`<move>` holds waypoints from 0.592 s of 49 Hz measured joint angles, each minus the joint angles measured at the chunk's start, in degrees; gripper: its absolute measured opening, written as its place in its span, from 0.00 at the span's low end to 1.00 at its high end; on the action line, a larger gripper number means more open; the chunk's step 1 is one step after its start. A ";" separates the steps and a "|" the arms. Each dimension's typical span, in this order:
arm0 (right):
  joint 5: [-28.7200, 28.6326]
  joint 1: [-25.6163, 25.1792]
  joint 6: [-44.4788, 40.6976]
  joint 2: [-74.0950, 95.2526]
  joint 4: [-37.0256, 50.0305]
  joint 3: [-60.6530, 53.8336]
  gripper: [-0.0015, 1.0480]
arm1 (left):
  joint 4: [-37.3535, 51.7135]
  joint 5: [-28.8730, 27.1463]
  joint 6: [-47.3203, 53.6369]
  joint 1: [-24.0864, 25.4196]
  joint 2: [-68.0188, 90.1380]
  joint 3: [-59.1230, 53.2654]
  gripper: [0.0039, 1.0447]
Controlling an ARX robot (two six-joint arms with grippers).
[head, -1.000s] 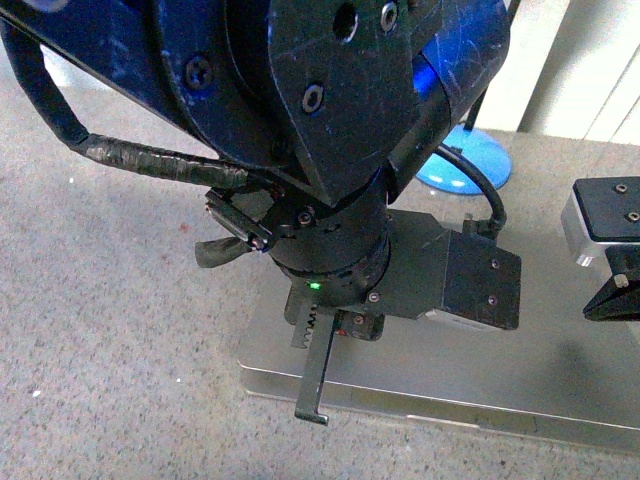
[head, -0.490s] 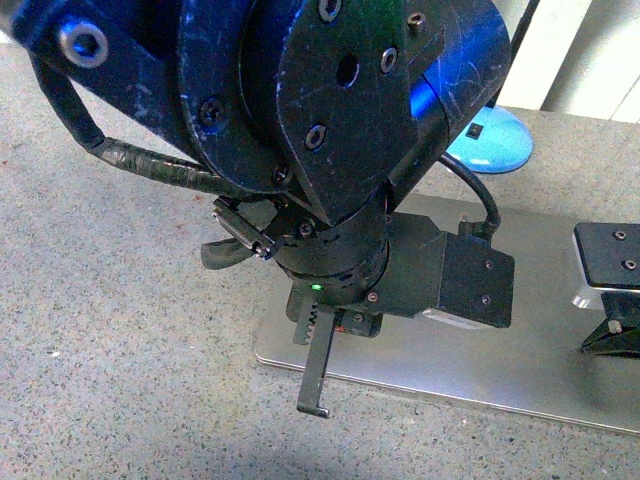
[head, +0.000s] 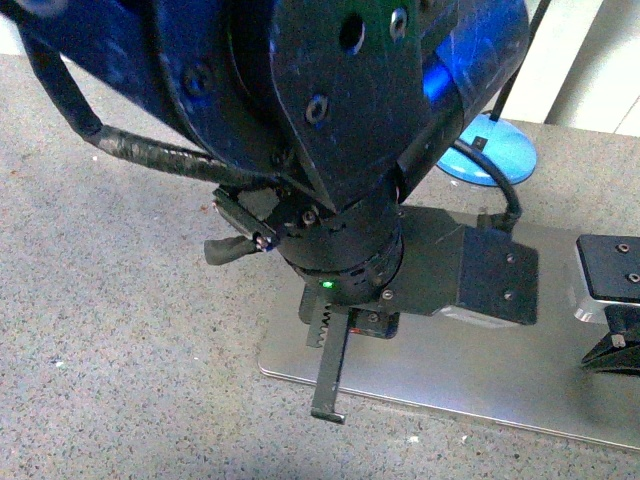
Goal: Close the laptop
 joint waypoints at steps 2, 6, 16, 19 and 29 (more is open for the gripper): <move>-0.76 0.07 0.42 -0.48 0.00 0.11 0.03 | 0.04 1.14 -0.48 -0.13 -1.11 0.00 0.03; -1.84 0.11 1.07 -1.25 0.02 0.35 0.03 | 0.50 2.05 -1.33 -0.42 -3.32 0.00 0.03; -8.35 0.31 5.38 -6.16 7.37 0.55 0.03 | 5.70 2.64 -3.06 -0.20 -9.90 -0.79 0.03; -9.31 0.33 9.09 -8.37 14.97 -0.22 0.03 | 9.46 3.10 -5.09 0.46 -11.98 -2.27 0.03; -9.07 0.35 21.16 -14.91 37.22 -5.22 0.03 | 21.22 5.70 -20.50 3.41 -21.84 -8.31 0.03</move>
